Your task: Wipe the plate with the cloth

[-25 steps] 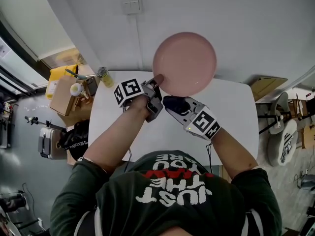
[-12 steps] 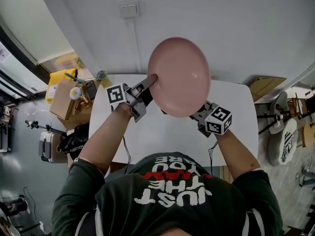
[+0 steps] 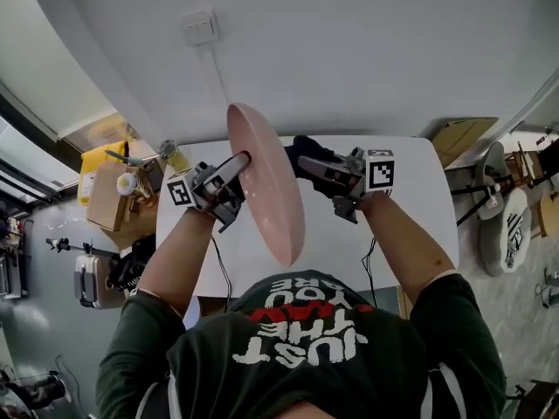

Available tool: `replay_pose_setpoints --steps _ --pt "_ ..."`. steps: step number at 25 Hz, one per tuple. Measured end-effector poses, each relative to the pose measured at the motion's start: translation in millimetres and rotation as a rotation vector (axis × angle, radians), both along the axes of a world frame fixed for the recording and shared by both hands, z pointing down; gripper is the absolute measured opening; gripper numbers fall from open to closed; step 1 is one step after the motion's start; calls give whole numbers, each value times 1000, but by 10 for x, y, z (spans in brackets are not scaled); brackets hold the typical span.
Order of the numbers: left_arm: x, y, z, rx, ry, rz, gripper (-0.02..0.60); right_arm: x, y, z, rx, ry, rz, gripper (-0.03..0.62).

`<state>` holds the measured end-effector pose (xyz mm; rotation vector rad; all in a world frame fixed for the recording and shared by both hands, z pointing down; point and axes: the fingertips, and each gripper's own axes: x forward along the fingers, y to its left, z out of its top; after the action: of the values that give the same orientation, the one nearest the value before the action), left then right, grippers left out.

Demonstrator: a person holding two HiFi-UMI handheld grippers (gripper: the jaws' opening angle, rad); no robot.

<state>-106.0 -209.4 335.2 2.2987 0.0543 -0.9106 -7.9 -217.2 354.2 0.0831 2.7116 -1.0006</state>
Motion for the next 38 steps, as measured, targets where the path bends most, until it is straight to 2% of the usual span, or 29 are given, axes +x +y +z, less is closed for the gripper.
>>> replay_pose_setpoints --steps 4,11,17,23,27,33,38 --pt "19 13 111 18 -42 34 20 -232 109 -113 -13 -63 -94 31" --pt "161 86 209 -6 -61 87 20 -434 190 -340 -9 -131 -159 31" --pt "183 -8 391 -25 -123 55 20 -350 156 -582 7 -197 -156 31" --pt "25 -224 488 -28 -151 -17 23 -232 194 -982 98 -263 -205 31" --pt "-108 -323 303 -28 -109 -56 25 -222 308 -1105 139 -272 -258 31" --pt "-439 -685 -60 11 -59 -183 21 -289 594 -1100 184 -234 -398 31" --pt "-460 -792 -350 60 -32 -203 21 -414 731 -944 205 -176 -458 31"
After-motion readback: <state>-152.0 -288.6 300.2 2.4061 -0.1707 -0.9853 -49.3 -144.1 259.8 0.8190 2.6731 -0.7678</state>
